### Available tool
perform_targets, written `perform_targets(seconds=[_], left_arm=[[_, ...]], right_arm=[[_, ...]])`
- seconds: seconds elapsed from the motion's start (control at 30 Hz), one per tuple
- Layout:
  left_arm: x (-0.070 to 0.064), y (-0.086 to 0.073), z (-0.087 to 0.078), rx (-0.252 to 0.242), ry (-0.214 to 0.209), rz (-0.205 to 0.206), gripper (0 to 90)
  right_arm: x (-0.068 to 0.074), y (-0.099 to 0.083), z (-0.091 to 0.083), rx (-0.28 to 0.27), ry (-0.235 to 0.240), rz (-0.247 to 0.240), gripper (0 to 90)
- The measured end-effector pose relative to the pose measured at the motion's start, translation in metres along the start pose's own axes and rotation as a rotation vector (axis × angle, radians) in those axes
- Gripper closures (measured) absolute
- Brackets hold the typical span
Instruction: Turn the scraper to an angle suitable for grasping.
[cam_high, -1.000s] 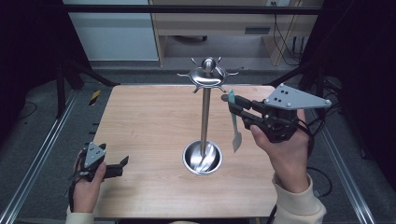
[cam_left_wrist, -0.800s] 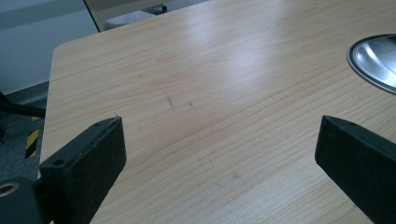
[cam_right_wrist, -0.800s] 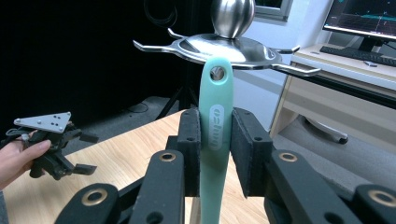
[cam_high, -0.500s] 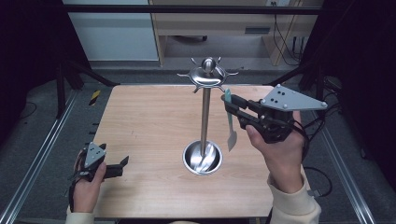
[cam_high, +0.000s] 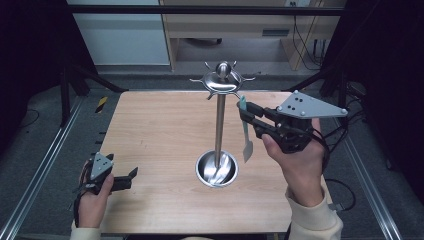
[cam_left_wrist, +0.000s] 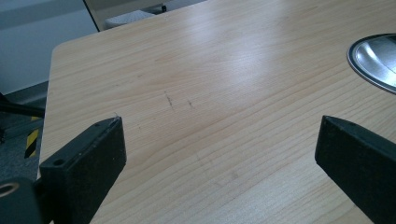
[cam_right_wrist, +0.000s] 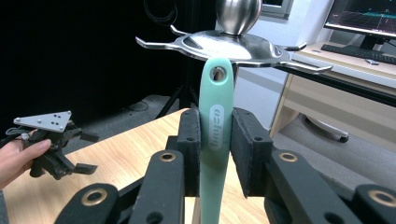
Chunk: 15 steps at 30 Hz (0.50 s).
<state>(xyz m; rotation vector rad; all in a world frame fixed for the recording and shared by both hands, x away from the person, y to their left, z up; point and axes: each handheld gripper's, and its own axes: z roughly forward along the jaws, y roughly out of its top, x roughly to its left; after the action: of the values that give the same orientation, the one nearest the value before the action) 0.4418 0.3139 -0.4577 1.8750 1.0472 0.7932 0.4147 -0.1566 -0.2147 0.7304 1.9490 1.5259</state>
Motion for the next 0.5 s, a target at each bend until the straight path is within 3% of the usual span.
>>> perform_targets(seconds=[0.5], left_arm=[[-0.0003,0.0,0.0004,0.001,-0.002,0.001,1.8]], right_arm=[[0.0002,-0.0026,0.0053,-0.005,-0.004,0.016,74.1]])
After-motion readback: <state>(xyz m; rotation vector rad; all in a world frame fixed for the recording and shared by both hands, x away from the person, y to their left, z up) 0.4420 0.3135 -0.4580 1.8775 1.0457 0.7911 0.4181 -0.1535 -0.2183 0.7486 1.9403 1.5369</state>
